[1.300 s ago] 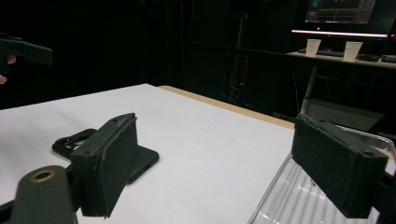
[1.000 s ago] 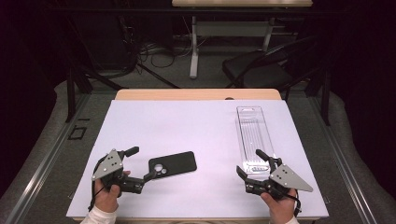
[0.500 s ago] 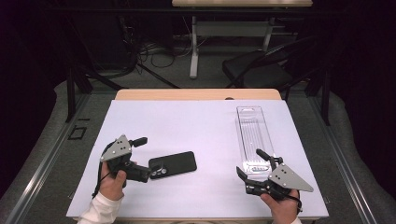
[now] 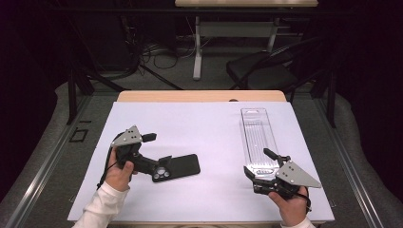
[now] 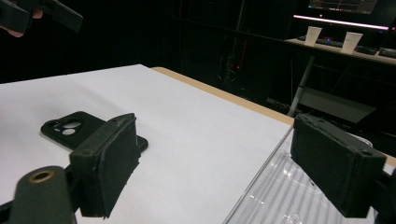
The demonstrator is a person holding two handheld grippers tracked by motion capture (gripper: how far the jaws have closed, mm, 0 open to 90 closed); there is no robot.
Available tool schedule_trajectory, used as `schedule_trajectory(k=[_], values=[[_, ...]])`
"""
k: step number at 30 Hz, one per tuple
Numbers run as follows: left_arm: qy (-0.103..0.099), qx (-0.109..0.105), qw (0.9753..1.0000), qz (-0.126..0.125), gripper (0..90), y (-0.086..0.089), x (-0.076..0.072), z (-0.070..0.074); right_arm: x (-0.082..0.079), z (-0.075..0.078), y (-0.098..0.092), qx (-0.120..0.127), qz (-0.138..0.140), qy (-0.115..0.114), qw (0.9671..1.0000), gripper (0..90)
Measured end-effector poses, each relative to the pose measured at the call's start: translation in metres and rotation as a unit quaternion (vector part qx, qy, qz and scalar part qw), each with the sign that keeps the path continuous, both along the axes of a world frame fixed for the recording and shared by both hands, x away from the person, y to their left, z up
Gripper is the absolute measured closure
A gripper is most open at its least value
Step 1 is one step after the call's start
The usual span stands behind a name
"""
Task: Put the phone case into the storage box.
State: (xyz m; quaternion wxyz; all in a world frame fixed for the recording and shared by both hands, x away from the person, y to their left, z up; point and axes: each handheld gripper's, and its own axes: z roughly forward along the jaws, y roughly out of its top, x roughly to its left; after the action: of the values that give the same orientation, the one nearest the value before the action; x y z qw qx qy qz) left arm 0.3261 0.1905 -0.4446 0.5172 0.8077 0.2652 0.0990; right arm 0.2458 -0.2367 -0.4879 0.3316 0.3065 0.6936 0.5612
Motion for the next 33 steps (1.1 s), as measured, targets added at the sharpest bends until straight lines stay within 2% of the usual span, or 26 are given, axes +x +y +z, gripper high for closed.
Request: schedule_trajectory(k=[4, 7, 12, 16, 17, 22, 26, 33], values=[[0.013, 0.006, 0.9998, -0.010, 0.4, 0.001, 0.007, 0.001, 0.000, -0.006, 0.000, 0.006, 0.000, 0.006, 1.0000, 14.2], [0.016, 0.013, 0.9998, -0.004, 0.4, 0.001, 0.012, 0.002, -0.001, -0.009, 0.000, 0.003, 0.000, 0.010, 0.9999, 14.2], [0.027, 0.051, 0.9983, -0.008, 0.4, -0.002, 0.017, 0.003, -0.003, -0.012, 0.004, -0.006, 0.004, 0.008, 0.9999, 14.2], [0.033, 0.084, 0.9958, -0.015, 0.4, -0.005, 0.020, 0.003, -0.004, -0.014, 0.006, -0.005, 0.007, 0.012, 0.9999, 14.2], [0.034, 0.097, 0.9947, -0.010, 0.5, -0.006, 0.021, 0.002, -0.003, -0.014, 0.006, -0.007, 0.008, 0.012, 0.9999, 14.2], [0.040, 0.107, 0.9935, -0.009, 0.5, -0.007, 0.024, 0.001, -0.004, -0.016, 0.008, -0.005, 0.011, 0.014, 0.9998, 14.2], [0.049, 0.099, 0.9938, -0.007, 0.5, -0.007, 0.029, -0.001, -0.004, -0.018, 0.008, -0.009, 0.013, 0.017, 0.9997, 14.2], [0.064, 0.110, 0.9918, -0.008, 0.5, -0.009, 0.036, -0.006, -0.003, -0.019, 0.008, -0.007, 0.013, 0.018, 0.9997, 14.2]])
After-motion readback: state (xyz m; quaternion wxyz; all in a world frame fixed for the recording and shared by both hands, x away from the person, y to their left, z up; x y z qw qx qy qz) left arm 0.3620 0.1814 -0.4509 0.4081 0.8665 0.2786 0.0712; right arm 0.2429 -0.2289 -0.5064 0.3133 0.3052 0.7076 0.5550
